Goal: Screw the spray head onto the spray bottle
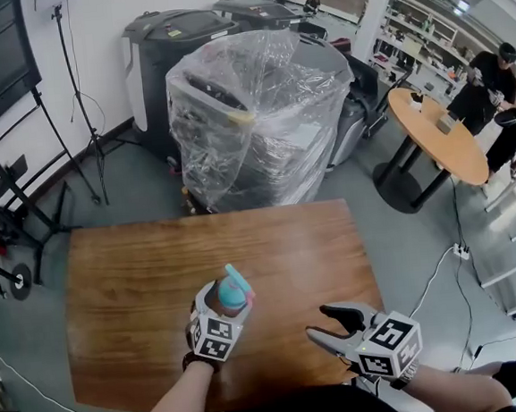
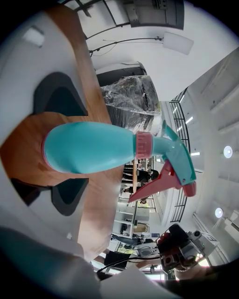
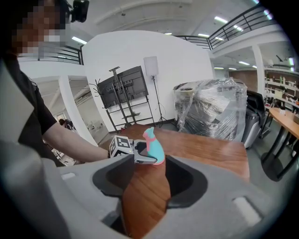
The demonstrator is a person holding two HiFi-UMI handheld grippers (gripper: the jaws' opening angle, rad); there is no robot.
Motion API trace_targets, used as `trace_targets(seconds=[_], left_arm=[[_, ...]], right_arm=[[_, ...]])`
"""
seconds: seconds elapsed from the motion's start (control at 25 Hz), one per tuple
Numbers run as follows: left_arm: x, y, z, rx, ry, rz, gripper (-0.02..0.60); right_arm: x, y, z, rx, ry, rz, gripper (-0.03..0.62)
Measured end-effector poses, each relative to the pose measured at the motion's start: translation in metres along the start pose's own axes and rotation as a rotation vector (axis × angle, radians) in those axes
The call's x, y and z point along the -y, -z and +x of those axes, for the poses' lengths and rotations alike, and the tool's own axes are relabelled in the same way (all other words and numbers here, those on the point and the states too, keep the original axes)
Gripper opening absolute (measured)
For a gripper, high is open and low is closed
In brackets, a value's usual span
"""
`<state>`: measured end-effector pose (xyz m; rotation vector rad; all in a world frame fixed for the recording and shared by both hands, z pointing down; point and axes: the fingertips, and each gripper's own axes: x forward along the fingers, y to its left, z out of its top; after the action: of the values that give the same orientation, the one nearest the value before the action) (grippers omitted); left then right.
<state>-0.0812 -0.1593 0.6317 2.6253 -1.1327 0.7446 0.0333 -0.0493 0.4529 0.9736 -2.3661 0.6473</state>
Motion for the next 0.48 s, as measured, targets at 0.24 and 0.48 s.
trace_targets(seconds=[0.24, 0.48], left_arm=[[0.0, -0.008, -0.041, 0.02, -0.033, 0.007, 0.407], [0.013, -0.037, -0.098, 0.084, -0.095, 0.02, 0.277]], right_arm=[[-0.012, -0.002, 0.015, 0.02, -0.06, -0.017, 0.179], [-0.03, -0.014, 0.033, 0.082, -0.115, -0.063, 0.089]])
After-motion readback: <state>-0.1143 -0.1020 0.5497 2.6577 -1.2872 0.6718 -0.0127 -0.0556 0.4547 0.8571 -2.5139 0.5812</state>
